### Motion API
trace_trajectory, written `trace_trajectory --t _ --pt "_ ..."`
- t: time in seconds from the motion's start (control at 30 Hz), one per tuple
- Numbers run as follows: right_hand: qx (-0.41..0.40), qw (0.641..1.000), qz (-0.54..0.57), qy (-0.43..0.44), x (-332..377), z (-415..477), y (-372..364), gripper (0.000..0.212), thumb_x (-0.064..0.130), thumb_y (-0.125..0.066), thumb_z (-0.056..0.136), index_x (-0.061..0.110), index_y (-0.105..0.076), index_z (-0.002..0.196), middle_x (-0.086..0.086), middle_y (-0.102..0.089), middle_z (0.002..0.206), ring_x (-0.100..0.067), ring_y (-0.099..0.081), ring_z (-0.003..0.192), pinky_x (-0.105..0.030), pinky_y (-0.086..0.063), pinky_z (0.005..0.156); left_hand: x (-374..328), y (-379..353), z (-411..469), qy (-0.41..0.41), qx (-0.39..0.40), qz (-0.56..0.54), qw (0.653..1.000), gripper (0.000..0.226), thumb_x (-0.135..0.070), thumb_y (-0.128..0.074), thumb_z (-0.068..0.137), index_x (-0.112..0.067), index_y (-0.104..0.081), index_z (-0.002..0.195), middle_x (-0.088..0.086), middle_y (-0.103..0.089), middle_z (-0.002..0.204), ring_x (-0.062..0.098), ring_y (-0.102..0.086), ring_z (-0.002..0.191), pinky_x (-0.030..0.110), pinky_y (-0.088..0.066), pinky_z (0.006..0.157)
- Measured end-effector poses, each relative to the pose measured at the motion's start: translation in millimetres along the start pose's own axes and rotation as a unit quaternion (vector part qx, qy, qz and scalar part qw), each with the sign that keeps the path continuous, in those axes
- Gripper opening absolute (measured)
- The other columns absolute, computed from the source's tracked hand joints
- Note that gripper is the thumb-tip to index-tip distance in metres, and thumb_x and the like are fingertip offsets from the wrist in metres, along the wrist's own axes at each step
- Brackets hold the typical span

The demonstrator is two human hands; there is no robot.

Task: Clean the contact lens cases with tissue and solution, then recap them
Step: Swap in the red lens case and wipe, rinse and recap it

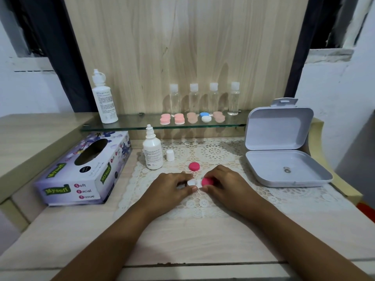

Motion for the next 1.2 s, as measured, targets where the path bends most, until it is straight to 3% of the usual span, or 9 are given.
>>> trace_trajectory --t 0.13,0.23,0.3,0.47,0.67,0.83,1.03,1.13,1.2 --pt "0.024 1.0 0.002 0.008 0.0 -1.4 -2.7 0.026 0.026 -0.059 0.087 0.015 -0.063 0.11 0.003 -0.053 0.1 -0.013 -0.051 0.095 -0.022 -0.039 0.084 1.4 0.4 0.2 0.005 -0.004 -0.005 1.0 0.039 -0.037 -0.067 0.083 -0.023 -0.064 0.119 -0.009 -0.067 0.114 -0.001 -0.057 0.106 0.015 -0.043 0.091" --pt "0.029 1.0 0.002 -0.003 2.5 -3.7 -3.4 0.047 0.036 -0.047 0.079 0.017 -0.06 0.119 0.007 -0.047 0.101 -0.012 -0.052 0.1 -0.024 -0.04 0.091 2.7 0.1 0.5 0.007 -0.004 -0.009 1.0 0.038 -0.038 -0.067 0.082 -0.025 -0.065 0.117 -0.01 -0.066 0.114 -0.003 -0.057 0.105 0.013 -0.042 0.089" --pt "0.019 1.0 0.012 -0.015 2.0 -3.8 -2.3 0.049 0.038 -0.051 0.08 0.017 -0.056 0.125 0.007 -0.045 0.104 -0.012 -0.052 0.102 -0.024 -0.04 0.093 2.9 0.2 0.3 0.008 -0.002 -0.013 1.0 0.037 -0.039 -0.068 0.081 -0.026 -0.066 0.116 -0.01 -0.067 0.114 -0.003 -0.057 0.105 0.013 -0.043 0.089" --pt "-0.001 0.999 0.022 -0.028 -1.5 -1.6 0.6 0.043 0.031 -0.064 0.084 0.018 -0.054 0.124 0.007 -0.047 0.102 -0.008 -0.047 0.095 -0.016 -0.037 0.083 3.0 0.8 -0.4 0.006 -0.004 -0.009 1.0 0.038 -0.038 -0.068 0.082 -0.024 -0.066 0.117 -0.01 -0.066 0.114 0.0 -0.058 0.108 0.014 -0.043 0.09" --pt "0.011 1.0 0.002 0.005 5.3 -5.3 -2.1 0.053 0.034 -0.045 0.073 0.023 -0.053 0.125 0.008 -0.054 0.114 -0.012 -0.046 0.106 -0.034 -0.039 0.094 1.2 0.2 -0.3 0.004 0.0 -0.013 1.0 0.036 -0.035 -0.068 0.082 -0.025 -0.066 0.116 -0.009 -0.067 0.113 0.002 -0.058 0.11 0.017 -0.043 0.092" --pt "-0.028 1.0 0.013 -0.006 -0.8 -3.0 1.3 0.044 0.034 -0.066 0.082 0.022 -0.052 0.122 0.006 -0.049 0.099 -0.012 -0.047 0.095 -0.024 -0.04 0.082 -0.2 1.1 -0.9 0.002 -0.004 -0.008 1.0 0.034 -0.035 -0.067 0.083 -0.024 -0.066 0.115 -0.008 -0.068 0.112 0.002 -0.058 0.108 0.014 -0.042 0.088" --pt "0.005 1.0 0.007 0.019 3.5 -5.5 -3.2 0.054 0.031 -0.046 0.074 0.029 -0.047 0.127 0.012 -0.05 0.103 -0.011 -0.045 0.1 -0.032 -0.04 0.088 -0.6 1.0 -1.5 0.001 0.0 -0.013 1.0 0.034 -0.035 -0.068 0.083 -0.025 -0.066 0.115 -0.01 -0.068 0.109 -0.001 -0.059 0.102 0.018 -0.045 0.09" --pt "-0.017 1.0 0.014 0.013 2.3 -6.1 -0.7 0.054 0.04 -0.054 0.076 0.03 -0.046 0.128 0.007 -0.05 0.111 -0.014 -0.047 0.105 -0.032 -0.041 0.091 -1.2 0.2 -1.2 -0.003 0.007 -0.02 1.0 0.028 -0.035 -0.067 0.083 -0.027 -0.068 0.11 -0.012 -0.07 0.101 -0.001 -0.062 0.094 0.026 -0.048 0.088" --pt "-0.024 1.0 0.012 0.0 -0.3 -4.8 0.4 0.05 0.041 -0.063 0.079 0.027 -0.048 0.125 0.008 -0.048 0.101 -0.013 -0.047 0.099 -0.028 -0.041 0.085 -1.5 0.1 -1.3 -0.003 0.008 -0.019 1.0 0.027 -0.035 -0.067 0.084 -0.027 -0.069 0.109 -0.013 -0.07 0.101 -0.001 -0.062 0.094 0.025 -0.048 0.087"
Point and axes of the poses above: each hand's wrist, its own z-axis towards the middle knuckle, its own y-axis out of the back of the hand, x = y × z, the point moved 7 cm from there along z, towards the middle knuckle
